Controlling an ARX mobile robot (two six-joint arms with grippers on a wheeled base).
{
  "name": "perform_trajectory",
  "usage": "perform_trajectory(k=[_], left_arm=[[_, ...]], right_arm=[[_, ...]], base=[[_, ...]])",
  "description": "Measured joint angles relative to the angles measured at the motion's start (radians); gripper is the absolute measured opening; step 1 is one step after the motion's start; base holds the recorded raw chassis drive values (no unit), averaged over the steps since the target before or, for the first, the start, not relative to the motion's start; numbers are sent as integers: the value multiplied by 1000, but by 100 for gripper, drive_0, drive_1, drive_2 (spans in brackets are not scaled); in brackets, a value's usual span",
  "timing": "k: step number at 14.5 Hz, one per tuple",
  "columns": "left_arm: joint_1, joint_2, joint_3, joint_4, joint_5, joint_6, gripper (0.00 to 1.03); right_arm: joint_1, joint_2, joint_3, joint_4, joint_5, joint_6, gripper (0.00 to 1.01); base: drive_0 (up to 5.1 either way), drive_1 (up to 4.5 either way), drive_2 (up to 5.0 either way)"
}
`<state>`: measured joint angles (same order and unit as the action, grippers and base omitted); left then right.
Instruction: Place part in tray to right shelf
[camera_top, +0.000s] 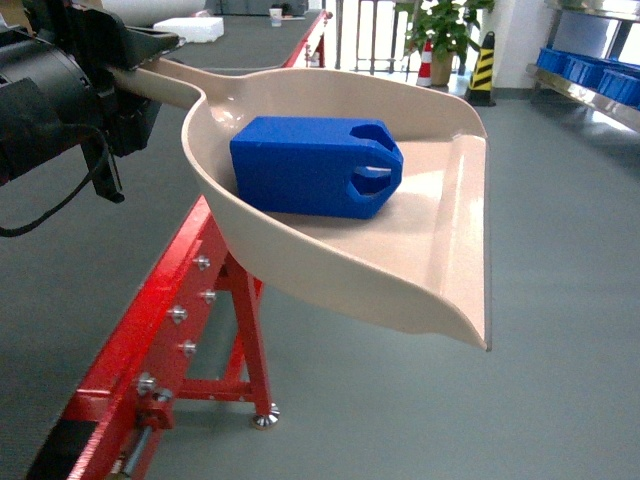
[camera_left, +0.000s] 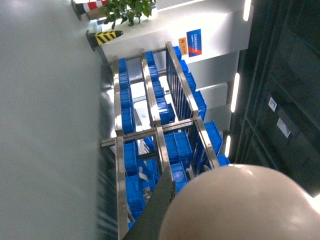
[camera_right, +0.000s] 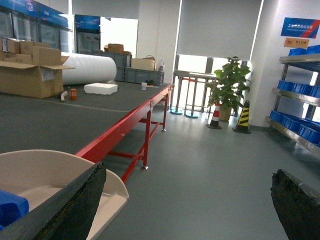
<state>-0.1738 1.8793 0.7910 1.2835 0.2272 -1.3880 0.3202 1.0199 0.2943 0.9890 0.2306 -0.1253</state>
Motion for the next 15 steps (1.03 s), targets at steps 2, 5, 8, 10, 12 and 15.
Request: perform_trajectory(k=[2, 5, 8, 10, 12, 15], left_arm=[[-1, 0, 0, -9, 2, 0, 12], [-2, 0, 0, -5, 0, 0, 12], [-2, 0, 0, -6, 2, 0, 12], [0, 0, 0, -5, -3, 1, 12], [-1, 0, 0, -1, 1, -1, 12], [-2, 0, 0, -4, 2, 0, 12]], right_arm=[[0, 0, 0, -3, 0, 0, 98], [0, 0, 0, -4, 0, 0, 98], [0, 0, 0, 1, 0, 0, 98], [0, 0, 0, -3, 0, 0, 98], [0, 0, 0, -1, 0, 0, 98], [0, 0, 0, 0, 0, 0, 98]], base=[[498, -243, -243], [498, -243, -243], [500, -241, -241], [491, -250, -250], [506, -235, -235], [500, -241, -241]])
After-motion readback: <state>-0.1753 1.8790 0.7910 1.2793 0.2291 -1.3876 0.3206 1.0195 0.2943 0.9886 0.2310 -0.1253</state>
